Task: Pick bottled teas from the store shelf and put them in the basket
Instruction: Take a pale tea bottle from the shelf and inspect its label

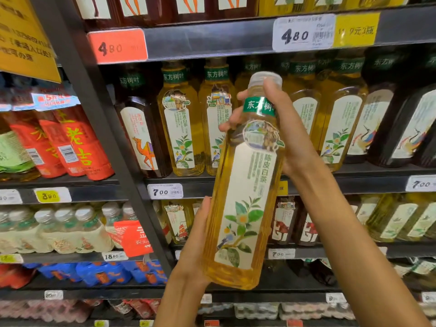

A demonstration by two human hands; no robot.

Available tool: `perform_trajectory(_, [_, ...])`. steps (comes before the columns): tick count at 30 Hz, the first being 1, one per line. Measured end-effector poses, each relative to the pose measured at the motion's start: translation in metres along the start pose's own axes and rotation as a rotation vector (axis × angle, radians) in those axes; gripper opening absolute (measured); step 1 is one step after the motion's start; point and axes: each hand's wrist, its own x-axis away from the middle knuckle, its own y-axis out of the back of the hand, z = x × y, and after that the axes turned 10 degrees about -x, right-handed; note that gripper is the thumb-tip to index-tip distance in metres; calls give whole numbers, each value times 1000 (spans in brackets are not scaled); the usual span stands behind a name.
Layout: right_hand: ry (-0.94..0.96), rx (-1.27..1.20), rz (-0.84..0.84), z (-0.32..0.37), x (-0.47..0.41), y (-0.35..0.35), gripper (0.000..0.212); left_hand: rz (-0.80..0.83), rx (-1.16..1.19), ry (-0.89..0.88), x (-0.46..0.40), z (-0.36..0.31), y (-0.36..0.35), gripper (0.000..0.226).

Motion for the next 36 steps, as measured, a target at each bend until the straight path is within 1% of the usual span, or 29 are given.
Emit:
perform_trajectory(1, [20, 29, 2, 0, 0, 0, 37, 71, 70, 0, -5, -6, -1, 70])
perform_trajectory(2, [48, 61, -7, 1, 1, -1, 41, 131, 50, -10, -4, -11, -7, 59])
perform_trajectory(3, [63, 95, -14, 1, 1, 1, 45, 175, 26, -30, -6, -16, -8, 59])
perform_trajectory(4, [65, 115, -28, 2, 2, 2, 50, 195, 15, -59, -4, -16, -7, 65])
perform_trajectory(6, [59, 95, -49, 1, 6, 5, 52, 181, -24, -147, -6, -16, -7, 74])
perform_trajectory(9, [73, 10, -47, -3, 13, 3, 46, 169, -127, -279, -7, -18, -8, 63])
perform_trajectory(11, [108, -15, -56, -4, 17, 0, 45, 168, -194, -331, -10, -17, -7, 55])
perform_trajectory(14, [212, 62, -43, -3, 22, -6, 42, 151, -300, -369, -15, -13, -4, 54])
perform_trajectory(17, [305, 184, 6, 0, 28, -13, 35, 144, -357, -351, -25, -4, 0, 60])
perform_trajectory(19, [339, 239, 34, 0, 33, -18, 34, 127, -364, -349, -30, -4, -1, 68])
perform_trajectory(20, [354, 261, 54, 0, 35, -21, 39, 111, -344, -350, -33, -5, -3, 72])
perform_trajectory(21, [369, 284, 89, -2, 38, -24, 46, 107, -317, -365, -35, -6, -7, 70])
perform_trajectory(23, [392, 355, 176, -7, 45, -30, 54, 65, -269, -445, -39, -5, -14, 54])
perform_trajectory(26, [424, 446, 247, -15, 54, -36, 54, -52, -188, -545, -41, 0, -14, 46])
perform_trajectory(28, [451, 447, 252, -18, 58, -38, 56, -83, -171, -595, -41, 0, -12, 47])
perform_trajectory(30, [465, 431, 217, -18, 58, -39, 61, -108, -162, -552, -41, -4, -11, 52])
perform_trajectory(32, [476, 406, 192, -18, 58, -40, 60, -127, -167, -506, -43, -5, -8, 47])
perform_trajectory(34, [476, 373, 196, -18, 58, -39, 57, -108, -212, -502, -43, -5, -5, 49])
perform_trajectory(36, [464, 297, 181, -15, 59, -40, 57, -49, -245, -511, -40, -9, -5, 60])
